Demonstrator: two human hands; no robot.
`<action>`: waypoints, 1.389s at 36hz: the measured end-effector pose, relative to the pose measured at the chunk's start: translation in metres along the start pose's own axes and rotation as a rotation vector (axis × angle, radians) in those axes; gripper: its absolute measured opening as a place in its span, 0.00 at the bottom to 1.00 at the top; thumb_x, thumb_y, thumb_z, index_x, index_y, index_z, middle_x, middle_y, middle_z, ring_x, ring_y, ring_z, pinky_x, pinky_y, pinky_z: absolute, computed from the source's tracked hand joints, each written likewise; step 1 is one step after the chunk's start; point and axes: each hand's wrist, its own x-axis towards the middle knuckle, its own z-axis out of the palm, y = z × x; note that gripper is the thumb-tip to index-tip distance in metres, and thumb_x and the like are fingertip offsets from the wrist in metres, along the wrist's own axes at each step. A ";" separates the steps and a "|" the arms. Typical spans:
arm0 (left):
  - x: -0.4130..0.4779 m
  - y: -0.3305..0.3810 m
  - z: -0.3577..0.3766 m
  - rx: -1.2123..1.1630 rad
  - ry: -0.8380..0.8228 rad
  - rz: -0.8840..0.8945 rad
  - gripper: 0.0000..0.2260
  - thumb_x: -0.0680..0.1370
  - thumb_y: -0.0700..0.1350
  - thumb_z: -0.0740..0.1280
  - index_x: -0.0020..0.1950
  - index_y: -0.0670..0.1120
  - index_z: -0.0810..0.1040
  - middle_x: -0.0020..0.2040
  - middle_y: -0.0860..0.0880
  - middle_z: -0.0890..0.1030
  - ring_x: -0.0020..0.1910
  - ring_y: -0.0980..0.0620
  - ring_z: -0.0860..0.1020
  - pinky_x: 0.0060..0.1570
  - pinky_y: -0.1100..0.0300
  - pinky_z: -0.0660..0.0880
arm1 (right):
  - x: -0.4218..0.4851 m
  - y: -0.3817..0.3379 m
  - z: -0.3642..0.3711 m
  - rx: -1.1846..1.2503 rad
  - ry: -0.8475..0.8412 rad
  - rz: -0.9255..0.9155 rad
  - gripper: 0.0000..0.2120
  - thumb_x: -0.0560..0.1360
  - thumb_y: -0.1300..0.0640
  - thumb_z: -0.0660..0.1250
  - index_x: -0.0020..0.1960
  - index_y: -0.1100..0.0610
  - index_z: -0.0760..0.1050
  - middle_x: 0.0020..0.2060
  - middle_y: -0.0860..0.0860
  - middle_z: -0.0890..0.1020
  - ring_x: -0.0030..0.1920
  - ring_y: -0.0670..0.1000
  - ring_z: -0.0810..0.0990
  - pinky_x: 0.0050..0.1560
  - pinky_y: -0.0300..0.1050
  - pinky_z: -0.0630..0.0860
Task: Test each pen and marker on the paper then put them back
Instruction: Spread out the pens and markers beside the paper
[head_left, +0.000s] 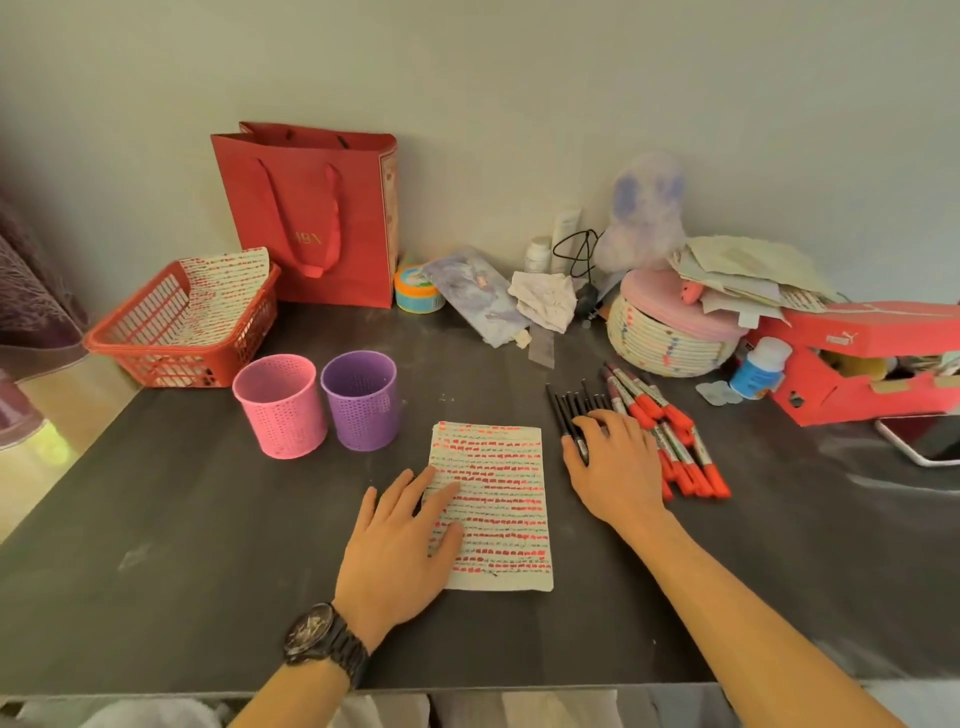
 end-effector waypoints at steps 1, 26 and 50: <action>0.000 0.005 0.002 0.001 0.008 -0.004 0.25 0.83 0.64 0.50 0.80 0.64 0.55 0.82 0.59 0.51 0.82 0.54 0.47 0.76 0.50 0.36 | -0.001 0.000 -0.001 -0.004 0.003 0.002 0.19 0.81 0.43 0.61 0.65 0.52 0.78 0.65 0.52 0.77 0.67 0.55 0.73 0.63 0.54 0.71; 0.001 0.005 0.014 -0.128 0.142 -0.068 0.20 0.84 0.57 0.55 0.76 0.59 0.68 0.78 0.56 0.66 0.79 0.53 0.59 0.77 0.54 0.55 | -0.012 -0.020 -0.016 -0.147 -0.099 -0.023 0.19 0.78 0.47 0.63 0.68 0.49 0.74 0.67 0.53 0.75 0.67 0.57 0.72 0.62 0.57 0.72; 0.000 0.007 0.015 -0.124 0.136 -0.080 0.20 0.85 0.57 0.54 0.76 0.59 0.68 0.78 0.56 0.65 0.79 0.53 0.58 0.78 0.53 0.56 | 0.008 -0.031 -0.027 0.410 -0.094 0.199 0.16 0.82 0.47 0.59 0.43 0.55 0.76 0.41 0.49 0.81 0.43 0.52 0.81 0.36 0.43 0.69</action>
